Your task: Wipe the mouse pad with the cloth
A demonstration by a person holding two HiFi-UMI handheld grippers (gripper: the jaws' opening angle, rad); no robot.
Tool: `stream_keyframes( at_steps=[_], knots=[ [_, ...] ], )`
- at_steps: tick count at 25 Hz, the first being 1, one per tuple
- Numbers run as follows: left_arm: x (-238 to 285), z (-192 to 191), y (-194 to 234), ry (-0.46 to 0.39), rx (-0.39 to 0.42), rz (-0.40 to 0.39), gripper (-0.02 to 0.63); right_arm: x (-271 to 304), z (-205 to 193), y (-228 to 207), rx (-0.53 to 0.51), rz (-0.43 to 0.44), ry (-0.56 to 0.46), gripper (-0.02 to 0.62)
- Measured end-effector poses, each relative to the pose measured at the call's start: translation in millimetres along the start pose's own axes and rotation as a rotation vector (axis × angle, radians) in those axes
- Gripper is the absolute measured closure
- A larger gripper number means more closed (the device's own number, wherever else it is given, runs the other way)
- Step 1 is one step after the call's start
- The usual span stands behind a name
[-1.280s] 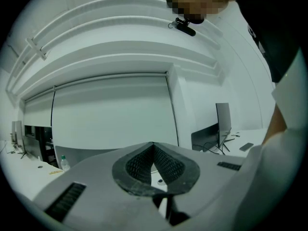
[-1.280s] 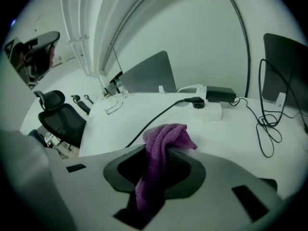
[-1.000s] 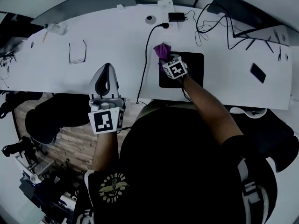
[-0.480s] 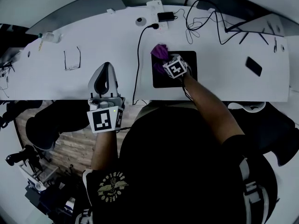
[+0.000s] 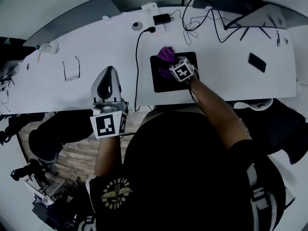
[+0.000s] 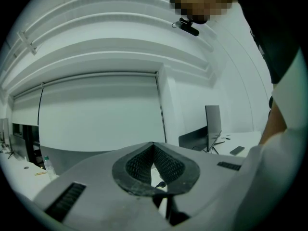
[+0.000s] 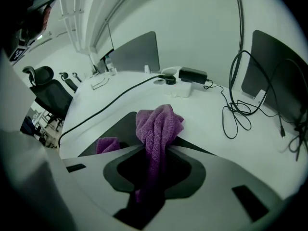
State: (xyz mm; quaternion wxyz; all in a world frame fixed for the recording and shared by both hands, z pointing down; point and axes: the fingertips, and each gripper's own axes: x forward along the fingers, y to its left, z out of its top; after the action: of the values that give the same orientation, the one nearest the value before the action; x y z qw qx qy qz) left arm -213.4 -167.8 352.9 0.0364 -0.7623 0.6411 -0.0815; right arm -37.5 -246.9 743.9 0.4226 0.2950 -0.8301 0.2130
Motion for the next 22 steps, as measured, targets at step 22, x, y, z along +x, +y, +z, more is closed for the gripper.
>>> stream_keyframes(
  at_steps=[22],
  knots=[
    [4.5, 8.1, -14.2, -0.019, 0.000, -0.017, 0.604, -43.1, -37.5, -80.5, 0.075, -0.147, 0.029, 0.494]
  ],
)
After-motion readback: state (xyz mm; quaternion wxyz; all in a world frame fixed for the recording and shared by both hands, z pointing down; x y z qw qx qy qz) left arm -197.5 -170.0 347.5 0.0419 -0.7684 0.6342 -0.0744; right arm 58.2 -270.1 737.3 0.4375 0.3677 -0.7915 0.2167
